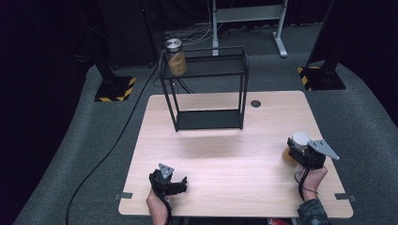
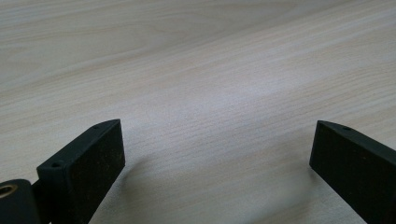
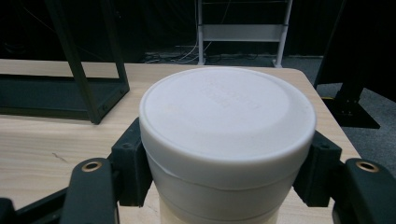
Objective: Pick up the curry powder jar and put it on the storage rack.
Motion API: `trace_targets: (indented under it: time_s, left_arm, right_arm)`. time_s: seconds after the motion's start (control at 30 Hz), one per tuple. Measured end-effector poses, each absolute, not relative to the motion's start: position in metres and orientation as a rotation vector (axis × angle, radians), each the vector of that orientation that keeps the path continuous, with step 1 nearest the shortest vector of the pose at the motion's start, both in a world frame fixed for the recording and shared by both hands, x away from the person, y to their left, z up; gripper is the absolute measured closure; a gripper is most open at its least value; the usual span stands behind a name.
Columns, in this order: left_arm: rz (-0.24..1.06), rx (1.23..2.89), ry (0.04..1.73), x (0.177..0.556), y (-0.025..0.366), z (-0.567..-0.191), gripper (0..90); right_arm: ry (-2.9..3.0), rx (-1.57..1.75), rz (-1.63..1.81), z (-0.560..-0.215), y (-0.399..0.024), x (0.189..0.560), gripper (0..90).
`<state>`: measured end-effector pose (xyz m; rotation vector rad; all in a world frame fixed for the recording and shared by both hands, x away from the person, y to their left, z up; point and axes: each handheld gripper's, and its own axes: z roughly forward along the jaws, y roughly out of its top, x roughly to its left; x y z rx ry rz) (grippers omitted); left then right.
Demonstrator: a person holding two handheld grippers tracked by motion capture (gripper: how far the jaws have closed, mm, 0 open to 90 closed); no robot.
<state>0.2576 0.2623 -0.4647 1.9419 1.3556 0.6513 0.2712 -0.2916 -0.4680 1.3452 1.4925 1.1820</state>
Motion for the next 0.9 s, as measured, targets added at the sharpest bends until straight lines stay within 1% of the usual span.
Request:
trace_targets:
  time_s: [0.4, 0.9]
  left_arm:
    - [0.646, 1.963, 1.343, 0.259, 0.262, -0.464, 2.2]
    - [0.642, 1.98, 1.343, 0.261, 0.26, -0.463, 2.2]
  right_arm:
    - [1.496, 1.337, 1.206, -0.452, -0.296, 0.269, 32.9]
    - [1.53, 1.29, 1.237, -0.415, -0.294, 0.274, 32.8]
